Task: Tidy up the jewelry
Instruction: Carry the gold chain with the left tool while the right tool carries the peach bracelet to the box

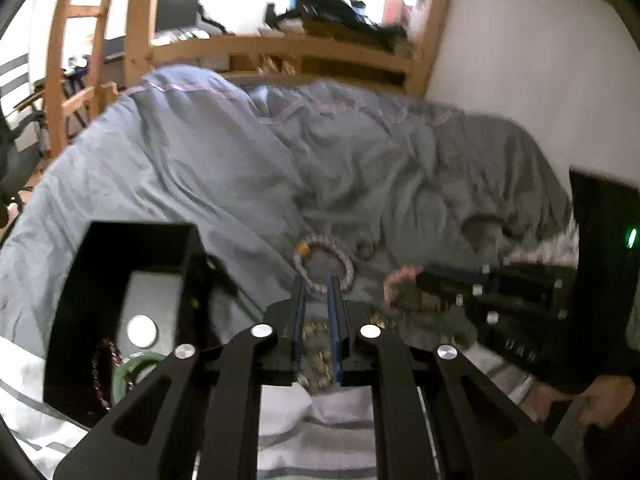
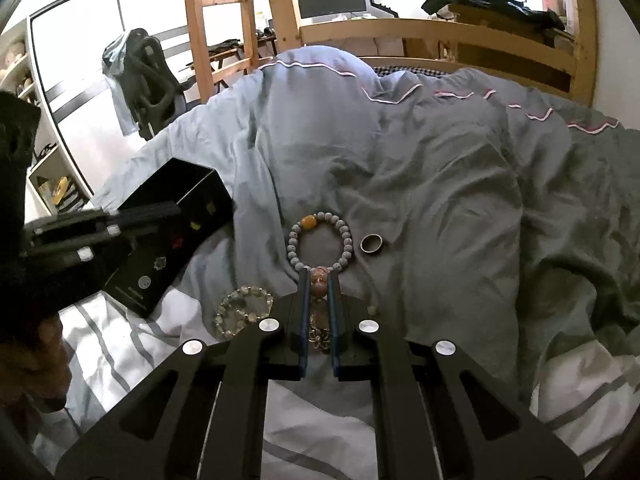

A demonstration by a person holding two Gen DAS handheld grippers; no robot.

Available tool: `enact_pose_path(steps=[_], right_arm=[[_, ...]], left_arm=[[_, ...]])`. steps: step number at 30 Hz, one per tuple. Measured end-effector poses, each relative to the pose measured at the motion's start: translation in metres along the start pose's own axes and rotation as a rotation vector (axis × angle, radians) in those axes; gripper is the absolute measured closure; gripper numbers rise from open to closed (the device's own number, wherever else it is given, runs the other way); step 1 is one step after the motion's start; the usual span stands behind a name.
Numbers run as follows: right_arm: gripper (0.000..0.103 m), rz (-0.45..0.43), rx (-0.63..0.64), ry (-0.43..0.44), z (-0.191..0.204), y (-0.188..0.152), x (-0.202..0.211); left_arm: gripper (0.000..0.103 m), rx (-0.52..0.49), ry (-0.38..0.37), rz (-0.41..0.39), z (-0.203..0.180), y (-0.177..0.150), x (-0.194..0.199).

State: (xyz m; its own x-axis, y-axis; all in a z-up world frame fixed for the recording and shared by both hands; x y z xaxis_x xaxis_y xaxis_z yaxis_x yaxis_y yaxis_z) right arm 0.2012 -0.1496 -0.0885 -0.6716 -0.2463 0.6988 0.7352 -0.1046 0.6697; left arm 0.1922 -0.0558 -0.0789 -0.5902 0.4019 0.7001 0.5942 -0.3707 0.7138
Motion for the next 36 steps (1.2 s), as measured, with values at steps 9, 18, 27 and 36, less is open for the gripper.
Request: enact_pose_path(steps=[9,18,27,36], right_arm=[[0.094,0.017,-0.03,-0.002,-0.006,-0.002,-0.004],[0.094,-0.009,-0.084,0.043,-0.011,0.003,0.002],[0.094,-0.029,-0.116,0.098,-0.007,0.011,0.015],[0.094,-0.041,-0.06,0.11,0.015,0.016,0.021]], left_arm=[[0.082,-0.158,0.034,0.22,-0.031,-0.046,-0.07],[0.096,-0.041,0.005,0.074,-0.01,-0.017,-0.031],[0.096,-0.004,0.015,-0.003,-0.004,0.002,0.0],[0.096,0.014,0.065,-0.008,0.01,0.006,0.025]])
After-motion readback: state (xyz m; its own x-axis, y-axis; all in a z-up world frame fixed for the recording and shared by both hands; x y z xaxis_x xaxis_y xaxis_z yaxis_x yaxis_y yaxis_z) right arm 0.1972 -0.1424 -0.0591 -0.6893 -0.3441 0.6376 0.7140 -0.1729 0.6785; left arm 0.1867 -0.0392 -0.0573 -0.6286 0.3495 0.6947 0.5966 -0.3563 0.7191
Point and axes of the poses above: each gripper's, at about its wrist camera, not at the fingertips, and x roughly against the way its jaws point, z to its left, y to its top, the point moved 7 cm from there along -x, roughly the way its jaws point, and after that the axes turned 9 degrees about -x, right-handed, at the moved point
